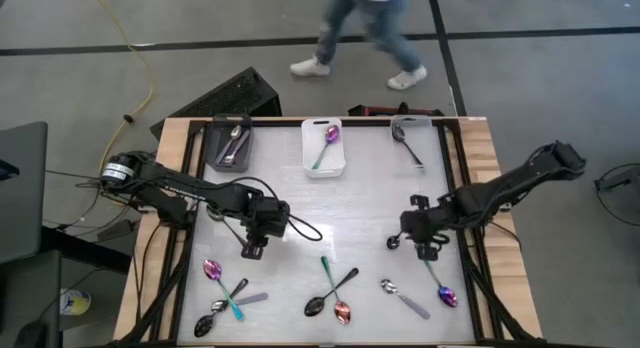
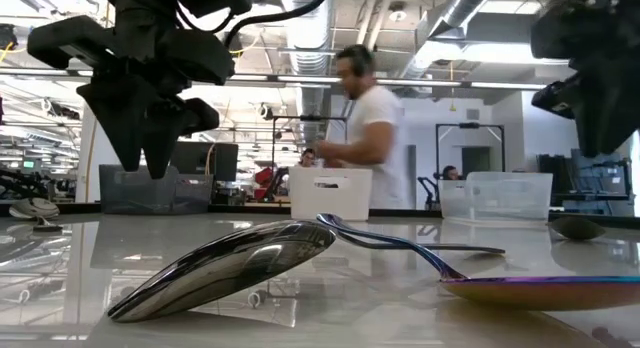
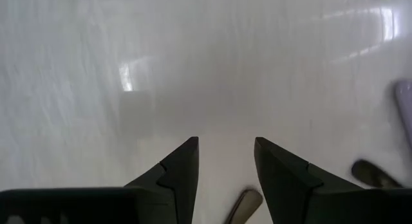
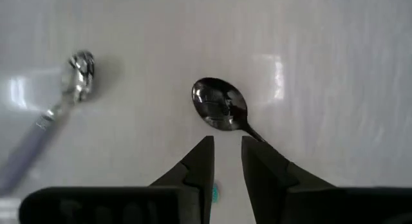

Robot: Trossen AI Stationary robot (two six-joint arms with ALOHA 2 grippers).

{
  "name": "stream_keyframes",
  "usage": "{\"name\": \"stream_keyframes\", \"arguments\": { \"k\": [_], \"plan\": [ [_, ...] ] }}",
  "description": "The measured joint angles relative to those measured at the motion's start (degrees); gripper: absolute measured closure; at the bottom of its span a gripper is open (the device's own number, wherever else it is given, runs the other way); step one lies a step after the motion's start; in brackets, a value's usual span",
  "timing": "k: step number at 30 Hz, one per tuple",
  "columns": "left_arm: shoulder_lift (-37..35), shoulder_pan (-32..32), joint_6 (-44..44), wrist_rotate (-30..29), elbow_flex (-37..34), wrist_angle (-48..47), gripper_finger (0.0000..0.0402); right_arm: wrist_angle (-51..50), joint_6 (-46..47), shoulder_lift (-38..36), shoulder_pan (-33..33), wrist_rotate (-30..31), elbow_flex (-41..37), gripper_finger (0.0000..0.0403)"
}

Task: Sort silverware by color (type)
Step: Put the purple spoon into the transparent black bin

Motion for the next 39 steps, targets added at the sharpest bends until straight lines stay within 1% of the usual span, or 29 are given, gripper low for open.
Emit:
{"name": "stream_keyframes", "arguments": {
  "k": [2,4,6,9,12,15,17,19,21,22,26,28,30,33,36,39],
  "plan": [
    [0.0,0.0,1.9,0.0,0.0,-0.6,0.0267,0.2,-2.0,1.8,-0.3,1.0,0.0,0.0301],
    [0.0,0.0,4.1,0.0,0.0,-0.7,0.0267,0.4,-2.4,4.0,-1.1,1.9,0.0,0.0301],
    [0.0,0.0,6.5,-0.3,0.0,-0.5,0.0267,0.1,-2.2,6.2,-2.1,1.7,0.0,0.0301],
    [0.0,0.0,10.1,-0.3,0.0,-0.7,0.0267,0.1,0.5,9.7,-2.9,-1.4,0.5,0.0299],
    [-0.3,0.0,12.9,-0.4,0.0,-0.7,0.0267,0.0,4.6,12.5,-2.8,-6.3,2.3,0.0294],
    [-0.3,0.0,14.3,-0.4,0.0,0.4,0.0267,-1.3,13.0,14.4,-2.8,-11.8,5.1,0.029],
    [-0.3,0.0,14.5,-0.4,0.0,1.3,0.0267,-1.4,23.6,15.3,-2.6,-15.7,6.9,0.029],
    [-0.3,0.1,15.4,-0.3,0.0,1.8,0.0267,-0.2,36.8,15.8,-1.4,-18.1,8.1,0.029],
    [-0.3,0.1,16.7,-0.3,0.0,2.4,0.0267,3.8,47.8,16.5,1.1,-18.1,8.6,0.0291],
    [-0.3,0.1,17.4,-0.2,0.0,2.6,0.0267,6.4,51.2,16.9,2.6,-17.7,8.6,0.0291],
    [-0.3,0.1,19.9,-0.3,0.0,3.7,0.0267,16.1,57.6,20.2,9.0,-13.5,8.7,0.0291],
    [-0.4,0.1,21.0,-0.3,0.0,3.8,0.0267,19.3,60.9,22.4,12.0,-13.3,8.7,0.0291],
    [-0.4,0.1,21.9,-0.3,0.0,3.7,0.0267,21.2,63.0,24.6,14.5,-13.3,8.7,0.0291],
    [-0.4,0.2,23.1,-0.3,0.0,4.3,0.0267,22.4,63.5,27.6,16.7,-13.4,8.6,0.0291],
    [-0.4,0.2,23.3,-0.3,0.0,5.8,0.0267,25.1,63.5,29.7,17.5,-13.4,8.6,0.0291],
    [-0.4,0.2,22.9,-0.3,0.0,6.2,0.0267,25.3,63.5,30.7,17.4,-13.4,8.6,0.0291]
  ]
}}
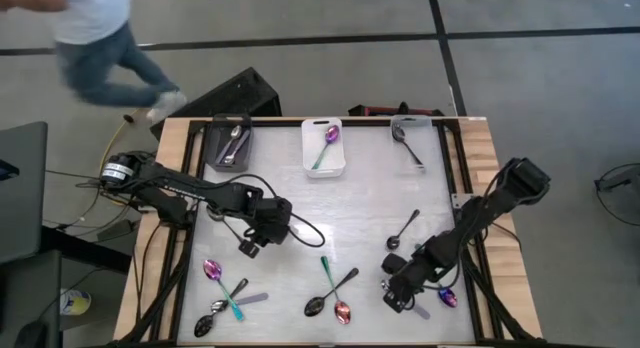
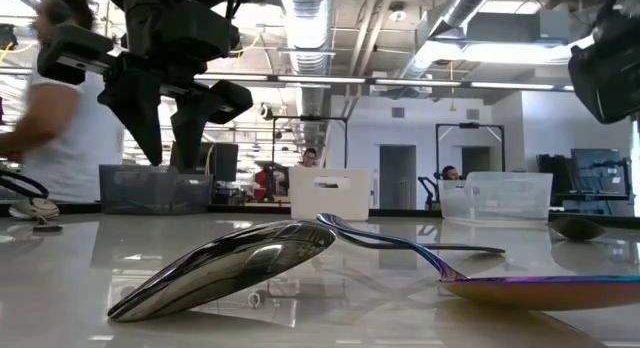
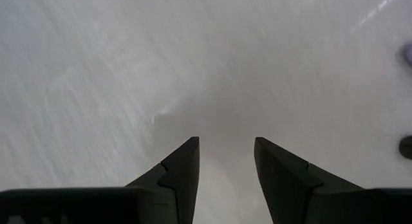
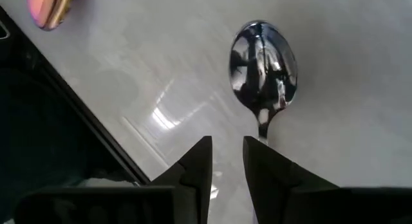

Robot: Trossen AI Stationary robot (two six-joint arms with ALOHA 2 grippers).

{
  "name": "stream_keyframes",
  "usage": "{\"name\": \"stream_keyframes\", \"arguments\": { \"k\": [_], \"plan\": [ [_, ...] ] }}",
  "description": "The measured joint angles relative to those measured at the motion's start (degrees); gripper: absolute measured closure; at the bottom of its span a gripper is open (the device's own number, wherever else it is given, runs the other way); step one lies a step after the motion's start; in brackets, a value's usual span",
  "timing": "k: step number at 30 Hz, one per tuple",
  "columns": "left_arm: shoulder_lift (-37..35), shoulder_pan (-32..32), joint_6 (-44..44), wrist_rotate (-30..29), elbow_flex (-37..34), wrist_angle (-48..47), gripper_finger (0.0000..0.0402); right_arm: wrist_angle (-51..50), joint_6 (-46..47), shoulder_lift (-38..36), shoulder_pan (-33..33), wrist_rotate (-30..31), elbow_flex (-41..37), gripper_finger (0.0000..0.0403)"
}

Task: Sort silverware by color (type)
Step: Put the purple spoon into the transparent black bin

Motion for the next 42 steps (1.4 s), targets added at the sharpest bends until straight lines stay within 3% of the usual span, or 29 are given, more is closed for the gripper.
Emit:
{"name": "stream_keyframes", "arguments": {
  "k": [16,27,34,39,42],
  "plan": [
    [0.0,0.0,0.5,0.0,0.0,2.2,0.0267,-3.7,-2.7,0.5,-0.5,0.0,0.0,0.0292],
    [0.0,0.0,0.8,0.0,0.0,3.2,0.0267,-3.5,-7.6,0.5,-5.6,-13.0,0.0,0.0291],
    [0.0,0.0,1.7,0.0,0.0,3.7,0.0267,-3.6,-11.3,0.3,-11.2,-25.7,0.0,0.0291],
    [0.0,0.0,2.0,0.0,0.0,3.7,0.0267,-6.0,-11.2,-4.3,-13.0,-28.5,0.5,0.0291],
    [0.0,0.0,2.0,0.0,0.0,3.7,0.0267,-13.3,-9.4,-9.5,-12.9,-23.5,3.3,0.0291]
  ]
}}
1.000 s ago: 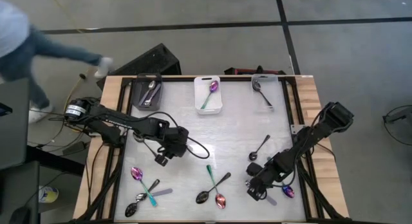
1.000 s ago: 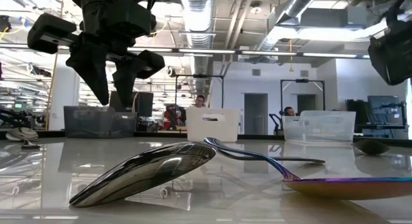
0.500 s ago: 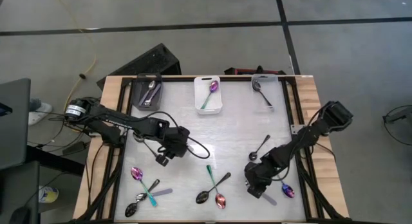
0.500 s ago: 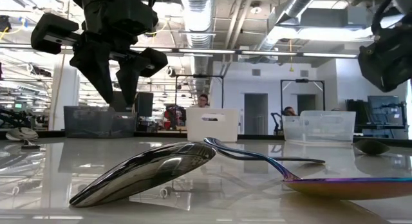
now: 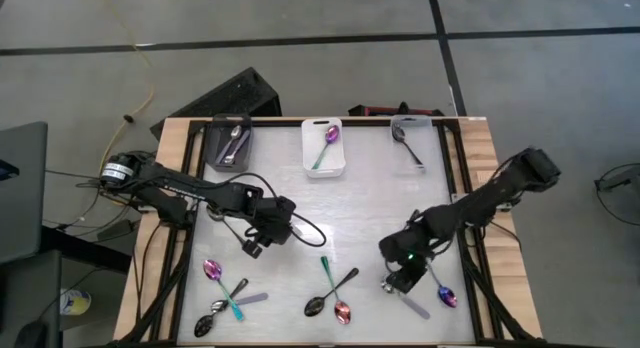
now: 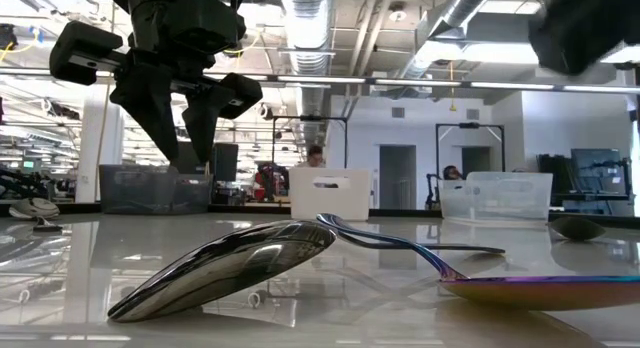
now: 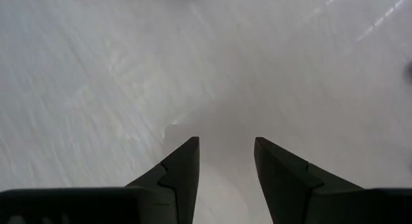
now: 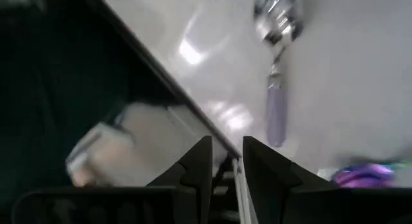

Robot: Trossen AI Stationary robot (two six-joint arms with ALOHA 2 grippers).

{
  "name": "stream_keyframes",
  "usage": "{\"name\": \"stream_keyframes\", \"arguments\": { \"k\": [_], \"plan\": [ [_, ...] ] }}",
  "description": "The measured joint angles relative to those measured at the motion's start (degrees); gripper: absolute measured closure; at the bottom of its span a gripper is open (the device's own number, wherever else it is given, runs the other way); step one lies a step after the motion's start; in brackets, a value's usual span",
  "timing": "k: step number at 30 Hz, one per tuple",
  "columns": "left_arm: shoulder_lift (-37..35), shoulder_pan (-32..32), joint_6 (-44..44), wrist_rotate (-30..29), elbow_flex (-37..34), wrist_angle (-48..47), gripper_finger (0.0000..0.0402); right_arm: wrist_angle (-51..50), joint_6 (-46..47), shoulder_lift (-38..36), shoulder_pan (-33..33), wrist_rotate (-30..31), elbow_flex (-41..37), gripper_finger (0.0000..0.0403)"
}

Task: Sort silverware by color (type)
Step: Put the purple spoon into the transparent black bin

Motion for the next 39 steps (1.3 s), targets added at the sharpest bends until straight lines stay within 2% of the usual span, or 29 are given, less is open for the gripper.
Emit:
{"name": "stream_keyframes", "arguments": {
  "k": [3,6,8,14,22,25,35,39],
  "plan": [
    [0.0,0.0,-0.1,0.0,0.0,0.0,0.0267,-6.1,0.0,-4.3,2.7,12.8,1.7,0.0291],
    [0.0,0.0,-0.4,0.0,0.0,-0.1,0.0267,-5.5,0.0,-6.3,6.8,27.0,1.8,0.0291],
    [0.0,0.0,0.0,0.0,0.0,0.0,0.0267,-5.0,-0.2,-6.6,8.7,31.8,1.8,0.0291],
    [0.0,0.0,1.2,0.0,0.0,0.1,0.0267,-6.0,1.0,-6.6,9.0,33.0,1.8,0.0275],
    [0.0,0.0,1.2,0.0,0.0,0.4,0.0267,-8.4,0.6,-6.5,8.9,35.9,1.8,0.0172],
    [0.0,0.0,1.1,0.0,0.0,0.4,0.0267,-8.4,0.7,-6.5,8.8,36.0,1.8,0.0147],
    [0.0,0.0,2.0,0.0,0.0,0.6,0.0267,-5.3,9.3,1.5,12.8,34.0,2.8,0.0147],
    [0.0,0.1,2.4,0.0,0.0,0.7,0.0267,-6.6,9.2,5.5,13.3,33.9,7.3,0.0147]
  ]
}}
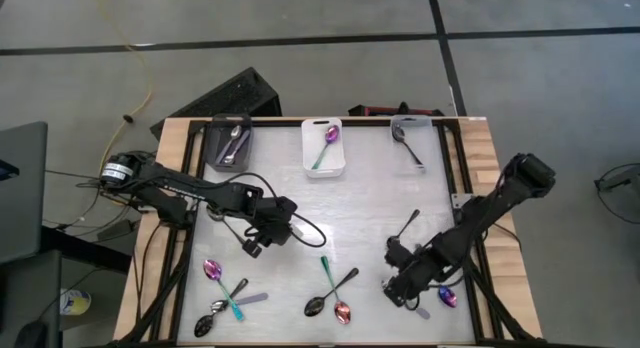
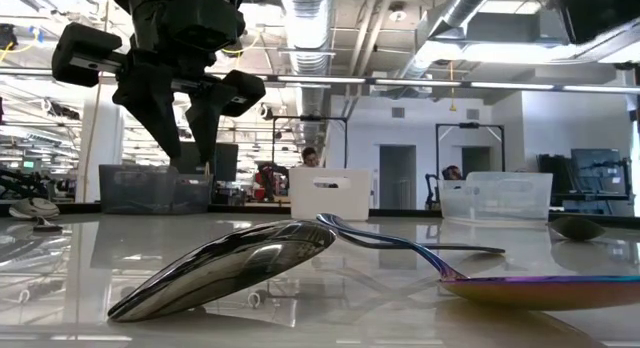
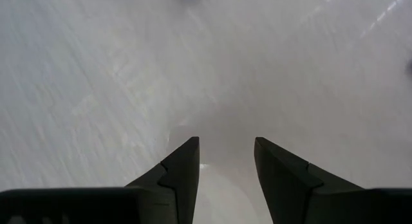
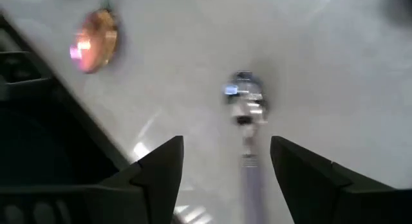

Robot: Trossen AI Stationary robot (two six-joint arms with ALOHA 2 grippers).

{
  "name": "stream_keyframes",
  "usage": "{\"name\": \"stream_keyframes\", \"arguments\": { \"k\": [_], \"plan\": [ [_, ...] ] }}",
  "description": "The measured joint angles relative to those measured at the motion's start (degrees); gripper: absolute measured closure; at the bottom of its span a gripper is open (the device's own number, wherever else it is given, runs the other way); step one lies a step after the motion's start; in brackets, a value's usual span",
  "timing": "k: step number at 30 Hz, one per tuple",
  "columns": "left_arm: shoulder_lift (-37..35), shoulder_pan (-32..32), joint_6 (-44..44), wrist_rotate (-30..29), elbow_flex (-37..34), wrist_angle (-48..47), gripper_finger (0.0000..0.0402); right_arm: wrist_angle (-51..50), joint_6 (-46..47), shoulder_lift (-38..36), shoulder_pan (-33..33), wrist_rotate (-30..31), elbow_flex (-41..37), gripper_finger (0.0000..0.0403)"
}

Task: Sort silverware by color (type)
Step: Put the purple spoon into the transparent black bin

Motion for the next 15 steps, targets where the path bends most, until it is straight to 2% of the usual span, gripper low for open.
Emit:
{"name": "stream_keyframes", "arguments": {
  "k": [7,15],
  "plan": [
    [0.0,0.1,0.1,0.0,0.0,0.2,0.0267,-10.0,-1.0,8.0,0.8,0.2,11.2,0.0148],
    [0.0,0.1,-2.7,0.0,0.0,0.3,0.0267,-16.3,-5.0,15.2,1.7,0.2,17.6,0.0148]
  ]
}}
